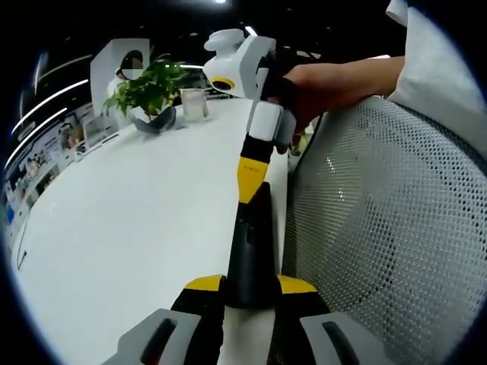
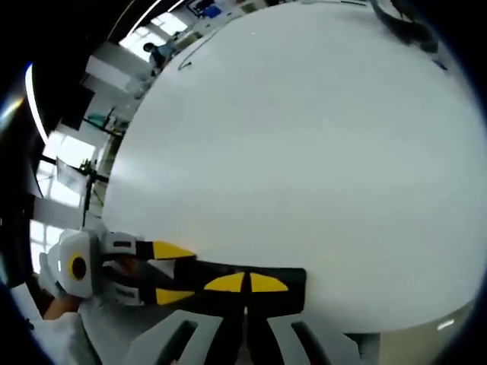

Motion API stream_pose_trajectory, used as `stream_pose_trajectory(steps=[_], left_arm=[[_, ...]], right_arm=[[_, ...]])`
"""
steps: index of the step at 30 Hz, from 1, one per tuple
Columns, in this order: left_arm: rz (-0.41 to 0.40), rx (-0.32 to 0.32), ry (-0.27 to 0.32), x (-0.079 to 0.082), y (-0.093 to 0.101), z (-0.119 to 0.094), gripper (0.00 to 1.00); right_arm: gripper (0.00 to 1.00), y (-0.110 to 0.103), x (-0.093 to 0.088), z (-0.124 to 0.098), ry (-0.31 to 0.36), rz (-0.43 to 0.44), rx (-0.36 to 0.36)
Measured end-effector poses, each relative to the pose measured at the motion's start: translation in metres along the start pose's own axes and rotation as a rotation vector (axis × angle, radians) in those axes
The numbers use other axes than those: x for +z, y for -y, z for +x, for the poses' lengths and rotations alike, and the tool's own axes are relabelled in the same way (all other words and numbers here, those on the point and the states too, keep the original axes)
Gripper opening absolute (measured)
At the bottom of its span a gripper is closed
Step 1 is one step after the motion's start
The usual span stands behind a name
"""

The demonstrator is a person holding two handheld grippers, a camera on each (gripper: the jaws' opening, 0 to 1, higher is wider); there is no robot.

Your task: Press the specified remote control buttons in sequence, fully releasing each button before pressing the next.

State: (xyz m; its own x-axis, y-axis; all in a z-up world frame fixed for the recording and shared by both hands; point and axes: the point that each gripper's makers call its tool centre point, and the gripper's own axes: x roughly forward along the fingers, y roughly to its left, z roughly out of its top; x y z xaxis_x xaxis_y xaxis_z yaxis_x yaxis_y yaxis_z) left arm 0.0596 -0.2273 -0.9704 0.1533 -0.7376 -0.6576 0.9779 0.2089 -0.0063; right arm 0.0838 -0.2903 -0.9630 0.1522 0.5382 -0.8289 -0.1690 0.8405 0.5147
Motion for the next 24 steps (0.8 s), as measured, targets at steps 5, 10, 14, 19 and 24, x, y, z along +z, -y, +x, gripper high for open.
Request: stream_pose_trajectory(steps=[5, 10, 14, 19, 24], left_arm=[[-0.001, 0.0, 0.0, 0.0, 0.0, 0.0, 0.24], [0.0, 0.0, 0.0, 0.0, 0.0, 0.0, 0.25], [0.0, 0.0, 0.001, 0.0, 0.0, 0.0, 0.25], [-0.001, 0.0, 0.001, 0.0, 0.0, 0.0, 0.25], [-0.001, 0.0, 0.002, 0.0, 0.0, 0.0, 0.25]], right_arm=[[0.0, -0.004, -0.004, 0.0, -0.026, -0.005, 0.005], [0.0, -0.006, -0.004, -0.002, -0.03, 0.022, 0.033], [0.0, -0.01, -0.008, -0.001, -0.055, 0.034, 0.052], [0.0, -0.008, -0.01, 0.002, -0.071, 0.001, 0.029], [0.0, -0.01, -0.012, 0.003, -0.077, -0.071, -0.001]])
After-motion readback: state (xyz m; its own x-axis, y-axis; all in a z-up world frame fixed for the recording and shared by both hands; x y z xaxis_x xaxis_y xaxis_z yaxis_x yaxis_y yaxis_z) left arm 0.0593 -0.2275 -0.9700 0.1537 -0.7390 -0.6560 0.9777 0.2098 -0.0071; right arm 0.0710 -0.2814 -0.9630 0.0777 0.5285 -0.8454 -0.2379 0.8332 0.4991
